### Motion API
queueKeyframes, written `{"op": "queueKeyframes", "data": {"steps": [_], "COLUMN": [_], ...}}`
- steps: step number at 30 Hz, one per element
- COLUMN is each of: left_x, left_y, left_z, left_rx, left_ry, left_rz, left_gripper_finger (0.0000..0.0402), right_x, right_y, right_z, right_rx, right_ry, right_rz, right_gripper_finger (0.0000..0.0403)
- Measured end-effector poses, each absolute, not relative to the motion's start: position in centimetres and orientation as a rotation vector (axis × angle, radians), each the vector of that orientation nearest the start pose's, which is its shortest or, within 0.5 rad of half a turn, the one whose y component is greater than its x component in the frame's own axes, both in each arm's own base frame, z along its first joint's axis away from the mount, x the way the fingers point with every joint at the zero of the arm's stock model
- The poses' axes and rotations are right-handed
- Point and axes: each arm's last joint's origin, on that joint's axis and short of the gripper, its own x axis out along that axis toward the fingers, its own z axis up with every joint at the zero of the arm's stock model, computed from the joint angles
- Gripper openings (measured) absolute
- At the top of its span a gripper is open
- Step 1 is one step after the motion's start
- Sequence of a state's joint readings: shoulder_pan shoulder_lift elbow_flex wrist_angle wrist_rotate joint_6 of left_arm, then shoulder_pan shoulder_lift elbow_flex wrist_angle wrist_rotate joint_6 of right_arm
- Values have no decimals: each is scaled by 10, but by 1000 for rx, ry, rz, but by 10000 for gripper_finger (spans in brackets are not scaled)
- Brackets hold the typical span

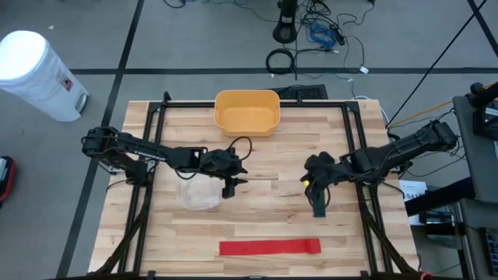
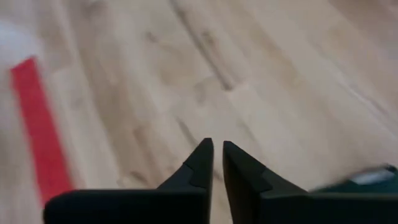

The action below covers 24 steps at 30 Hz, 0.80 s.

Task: Roll bandage
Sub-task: Roll the green bandage

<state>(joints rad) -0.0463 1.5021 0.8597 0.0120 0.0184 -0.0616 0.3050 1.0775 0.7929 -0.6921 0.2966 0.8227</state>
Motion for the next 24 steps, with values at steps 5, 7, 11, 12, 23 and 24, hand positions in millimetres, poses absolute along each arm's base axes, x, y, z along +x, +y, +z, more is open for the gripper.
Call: {"op": "queueKeyframes", "data": {"steps": [5, 7, 11, 12, 23, 24], "left_x": [312, 312, 316, 317, 322, 322], "left_y": [-16, -16, -16, -16, -24, -25], "left_z": [211, 212, 226, 230, 245, 245], "left_rx": [-39, -38, -37, -38, -31, -30], "left_ry": [636, 638, 639, 638, 625, 628], "left_rz": [-66, -68, -68, -68, -93, -95], "left_gripper_finger": [171, 171, 171, 171, 171, 171], "right_x": [190, 190, 188, 187, 194, 195], "right_y": [48, 46, 40, 38, 22, 20], "right_z": [244, 243, 240, 239, 216, 214], "right_rx": [476, 502, 567, 570, 556, 564], "right_ry": [848, 840, 842, 848, 974, 985], "right_rz": [-481, -522, -628, -653, -874, -896], "right_gripper_finger": [75, 92, 122, 129, 210, 215]}}
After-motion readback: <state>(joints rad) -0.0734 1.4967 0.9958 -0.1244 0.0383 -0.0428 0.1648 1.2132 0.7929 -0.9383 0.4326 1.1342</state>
